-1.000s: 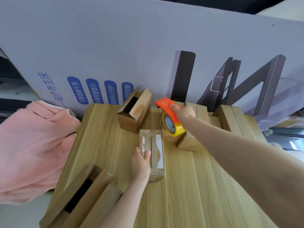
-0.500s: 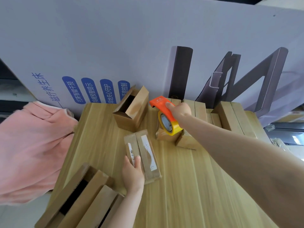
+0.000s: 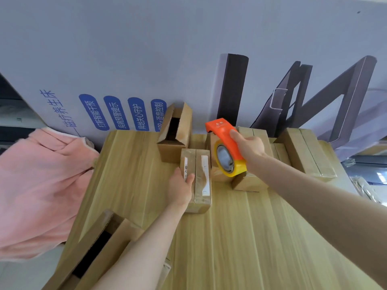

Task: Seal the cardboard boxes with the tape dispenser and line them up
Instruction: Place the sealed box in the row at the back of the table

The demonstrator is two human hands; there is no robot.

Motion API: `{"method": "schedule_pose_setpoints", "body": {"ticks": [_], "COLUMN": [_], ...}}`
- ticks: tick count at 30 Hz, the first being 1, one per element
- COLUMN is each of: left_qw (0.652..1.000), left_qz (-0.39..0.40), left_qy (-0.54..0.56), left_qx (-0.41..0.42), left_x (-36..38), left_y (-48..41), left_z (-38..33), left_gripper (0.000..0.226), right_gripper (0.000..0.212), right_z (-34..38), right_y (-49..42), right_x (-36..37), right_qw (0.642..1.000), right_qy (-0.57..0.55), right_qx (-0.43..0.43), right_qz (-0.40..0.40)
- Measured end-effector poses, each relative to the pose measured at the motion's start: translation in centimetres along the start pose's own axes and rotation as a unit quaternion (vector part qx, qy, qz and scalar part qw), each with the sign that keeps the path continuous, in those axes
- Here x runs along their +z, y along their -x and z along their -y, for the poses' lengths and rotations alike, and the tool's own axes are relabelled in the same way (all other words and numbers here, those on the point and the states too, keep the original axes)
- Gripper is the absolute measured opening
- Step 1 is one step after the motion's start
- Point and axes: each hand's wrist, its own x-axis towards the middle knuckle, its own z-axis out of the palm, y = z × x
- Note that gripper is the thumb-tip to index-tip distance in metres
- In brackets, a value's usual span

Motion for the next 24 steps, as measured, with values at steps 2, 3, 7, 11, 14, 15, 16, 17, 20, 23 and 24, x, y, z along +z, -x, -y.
{"method": "schedule_pose_setpoints", "body": {"ticks": [2,3,7,11,14,15,16,17,20,23,24], "left_qw": [1.0,1.0,0.999,0.998,0.998,0.998,0.998,0.998,0.999,0.998,0.996], "left_qz": [0.01,0.011,0.024,0.047,0.041,0.04,0.04,0.036,0.014,-0.021,-0.044], "left_qy": [0.003,0.004,-0.012,-0.001,-0.012,-0.011,-0.006,-0.001,0.013,-0.001,-0.016], "left_qx": [0.009,0.01,0.031,0.04,0.043,0.043,0.043,0.043,0.043,0.061,0.077], "left_x": [0.4,0.5,0.6,1.0,1.1,1.1,1.3,1.6,2.8,3.5,3.6], "left_y": [-0.3,-0.5,-0.1,2.0,1.8,1.3,0.7,0.0,-2.6,-4.9,-5.2], "left_z": [-0.2,-0.2,0.1,0.9,0.4,0.1,-0.3,-0.7,-1.7,-2.7,-2.9], "left_gripper": [0.01,0.011,0.018,0.022,0.031,0.032,0.03,0.028,0.026,0.032,0.037], "right_gripper": [0.042,0.042,0.043,0.044,0.044,0.044,0.044,0.043,0.044,0.046,0.046], "right_z": [0.2,0.4,0.0,-1.8,-2.1,-2.0,-2.0,-2.0,-2.2,-2.3,-2.4], "right_y": [0.1,0.1,-0.4,-0.6,-0.8,-0.8,-0.8,-0.8,-0.8,-1.0,-1.0], "right_x": [-1.1,-1.5,-2.3,-2.1,-2.4,-2.6,-2.6,-2.7,-2.7,-3.0,-3.1], "right_qw": [1.0,1.0,0.999,0.995,0.994,0.994,0.994,0.994,0.994,0.994,0.994], "right_qy": [-0.012,-0.015,0.034,0.095,0.103,0.104,0.103,0.103,0.104,0.108,0.109], "right_qx": [-0.003,-0.007,-0.033,-0.009,-0.007,-0.009,-0.01,-0.011,-0.015,-0.023,-0.022], "right_qz": [-0.011,-0.016,-0.027,-0.02,-0.023,-0.022,-0.019,-0.018,-0.015,-0.011,-0.008]}}
